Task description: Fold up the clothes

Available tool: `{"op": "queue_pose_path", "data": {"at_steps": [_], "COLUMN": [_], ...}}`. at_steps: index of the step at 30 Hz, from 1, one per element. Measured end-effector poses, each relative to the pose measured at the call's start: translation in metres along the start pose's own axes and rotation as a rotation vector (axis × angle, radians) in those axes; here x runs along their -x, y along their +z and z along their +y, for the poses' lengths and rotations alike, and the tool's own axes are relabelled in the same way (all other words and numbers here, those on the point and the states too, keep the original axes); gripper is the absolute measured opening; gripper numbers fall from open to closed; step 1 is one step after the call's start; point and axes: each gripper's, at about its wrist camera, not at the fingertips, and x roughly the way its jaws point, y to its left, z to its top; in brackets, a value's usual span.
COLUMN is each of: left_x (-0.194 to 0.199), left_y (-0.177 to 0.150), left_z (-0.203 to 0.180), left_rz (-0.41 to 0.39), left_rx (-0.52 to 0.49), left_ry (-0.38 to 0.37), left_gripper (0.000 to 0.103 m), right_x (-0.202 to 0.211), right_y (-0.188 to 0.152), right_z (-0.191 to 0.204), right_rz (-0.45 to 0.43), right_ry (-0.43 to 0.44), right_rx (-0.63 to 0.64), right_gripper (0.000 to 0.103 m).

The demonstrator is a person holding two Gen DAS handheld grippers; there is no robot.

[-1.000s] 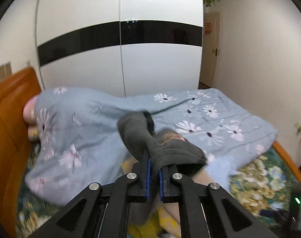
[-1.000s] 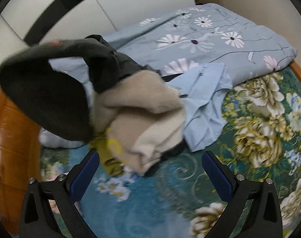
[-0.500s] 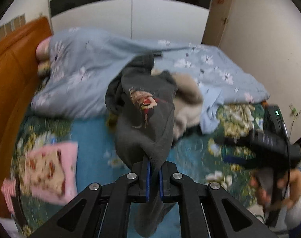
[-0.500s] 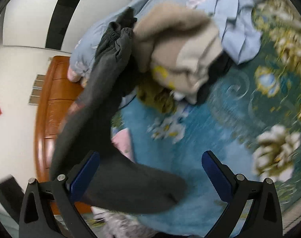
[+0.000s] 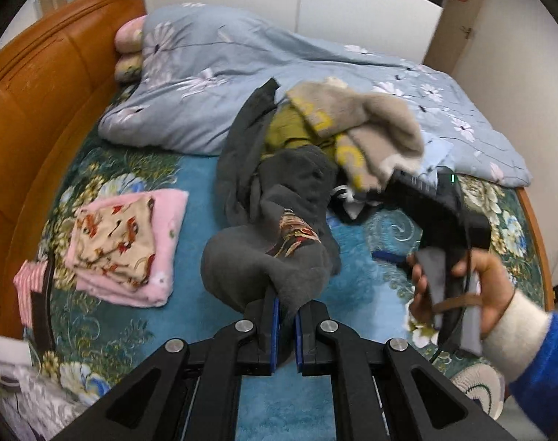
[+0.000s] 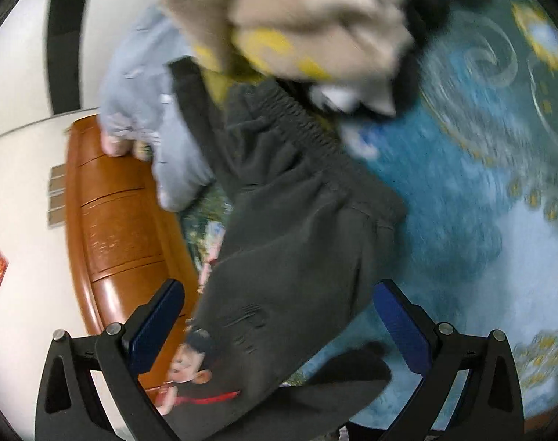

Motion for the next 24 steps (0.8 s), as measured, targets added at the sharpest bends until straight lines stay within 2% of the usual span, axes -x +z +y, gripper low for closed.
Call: {"op": "queue_pose_path", "data": {"at_steps": [3, 7, 10, 13, 15, 17, 20, 24], "left_x": [-0.004, -0.006, -0.005, -0.006, -0.006, -0.008, -0.012, -0.021], "left_y": [-0.004, -0.006, -0.005, -0.002, 0.000, 0.002, 0.006, 0.014], "left_z": [0.013, 0.027, 0.033, 0.036, 0.037, 0.039, 0.042, 0.038], "left_rz": [0.016, 0.024, 0.028, 0.028, 0.026, 0.028, 0.028, 0.027], "left_rx": [0.028, 0.048, 0.055, 0.053, 0.050, 0.044, 0.033, -0.011], "left_ry": [0.010, 0.023, 0.031, 0.030, 0.024, 0.018, 0.003, -0.025], "left_gripper": [0.007, 0.007, 0.007, 0.007, 0.007, 0.007, 0.007, 0.007], "right_x": [-0.028, -0.059, -0.074, -0.085, -0.087, -0.084, -0.066, 0.003], "right_y": [-0.010, -0.022, -0.028, -0.028, -0.024, -0.017, 0.000, 0.020], "right_z": [-0.030, -0.062, -0.076, -0.082, -0.081, -0.079, -0.071, -0.053], "right_rz": [0.067, 0.111, 0.091, 0.059, 0.050, 0.043, 0.020, -0.133], "right_ry": [-0.023, 0.003, 0.057, 0.116, 0.122, 0.107, 0.060, 0.050], "right_rx": [-0.082, -0.224, -0.338, -0.449, -0.501, -0.533, -0.527, -0.410], "right_gripper": [0.103, 0.103, 0.103, 0.097, 0.084, 0.042, 0.014, 0.008]}}
